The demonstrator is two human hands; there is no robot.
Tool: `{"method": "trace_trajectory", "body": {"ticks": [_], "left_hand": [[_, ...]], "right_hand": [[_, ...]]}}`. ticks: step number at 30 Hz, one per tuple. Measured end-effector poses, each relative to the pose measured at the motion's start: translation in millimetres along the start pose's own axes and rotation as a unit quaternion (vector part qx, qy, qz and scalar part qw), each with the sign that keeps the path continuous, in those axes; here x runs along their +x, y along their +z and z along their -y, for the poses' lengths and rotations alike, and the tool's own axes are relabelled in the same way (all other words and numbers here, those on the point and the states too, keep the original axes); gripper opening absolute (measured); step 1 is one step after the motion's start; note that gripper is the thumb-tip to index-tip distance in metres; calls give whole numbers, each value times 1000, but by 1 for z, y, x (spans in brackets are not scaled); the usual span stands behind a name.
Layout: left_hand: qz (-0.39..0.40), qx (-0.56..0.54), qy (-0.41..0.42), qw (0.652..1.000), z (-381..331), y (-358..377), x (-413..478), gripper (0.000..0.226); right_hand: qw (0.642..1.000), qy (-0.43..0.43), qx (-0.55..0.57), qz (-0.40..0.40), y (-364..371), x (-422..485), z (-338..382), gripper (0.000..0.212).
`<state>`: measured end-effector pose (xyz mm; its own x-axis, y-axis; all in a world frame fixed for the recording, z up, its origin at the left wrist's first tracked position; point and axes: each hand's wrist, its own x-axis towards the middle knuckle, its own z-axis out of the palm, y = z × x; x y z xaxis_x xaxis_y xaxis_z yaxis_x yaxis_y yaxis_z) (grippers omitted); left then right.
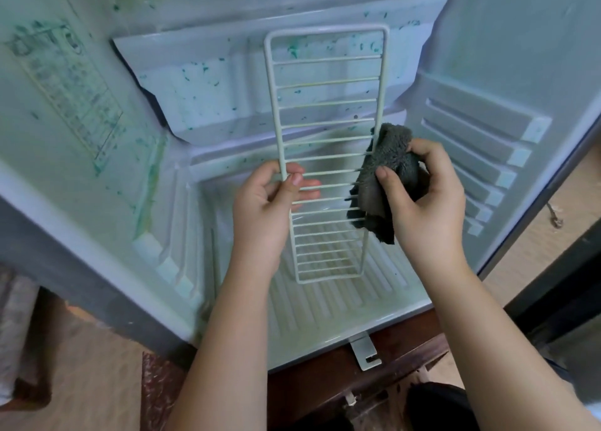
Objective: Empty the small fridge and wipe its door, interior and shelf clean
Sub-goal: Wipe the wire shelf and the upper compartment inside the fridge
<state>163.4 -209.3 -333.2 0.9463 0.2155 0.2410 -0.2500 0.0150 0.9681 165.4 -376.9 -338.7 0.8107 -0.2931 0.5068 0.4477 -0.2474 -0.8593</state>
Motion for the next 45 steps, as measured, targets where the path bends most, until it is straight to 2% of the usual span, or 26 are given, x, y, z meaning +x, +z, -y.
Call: {"method": "trace_trajectory", "body": {"ticks": [3,5,8,10,11,13,14,16,20,27,32,34,38,41,45], "left_hand": [[19,3,-9,1000,-3,1,-1,16],[32,25,-14,999,-4,1,-2,18],[25,112,-2,993,-3,5,-2,20],[7,248,33,968,-7,9,-2,17],[-20,311,48,949,-11,11,-3,25],[-95,350,84,928,-25,16,-8,36],[-125,340,111,925,-33,20,-12,37],[-135,312,136,930,-49,31,-20,37],[-117,290,113,943,-65,54,-32,52],[-208,325,137,912,-75,49,-35,43],[-211,358,136,900,-82,45,-35,49],[-216,361,155,894,-82,42,-33,43],[-220,341,225,886,-79,36,-30,20],[-204,341,258,880,-80,30,-27,20],[-158,279,238,917,-75,23,-24,27]], "right_hand": [[996,48,39,60,-10,4,5,24],[995,63,46,68,-14,6,8,25],[997,66,7,25,-18,7,10,28],[997,65,-30,-12,-16,4,11,31],[996,58,-58,-34,-14,2,12,32],[992,31,-94,-71,-11,-5,16,34],[991,13,-105,-85,-9,-10,18,33],[987,-28,-122,-105,-4,-17,22,24],[975,-114,-138,-129,8,-33,29,19],[957,-208,-155,-132,19,-45,34,28],[946,-259,-157,-117,21,-50,34,14],[944,-283,-140,-94,21,-51,34,12],[953,-280,-102,-46,20,-53,34,21],[963,-253,-86,-29,18,-51,34,26],[977,-201,-70,-28,11,-41,34,18]]}}
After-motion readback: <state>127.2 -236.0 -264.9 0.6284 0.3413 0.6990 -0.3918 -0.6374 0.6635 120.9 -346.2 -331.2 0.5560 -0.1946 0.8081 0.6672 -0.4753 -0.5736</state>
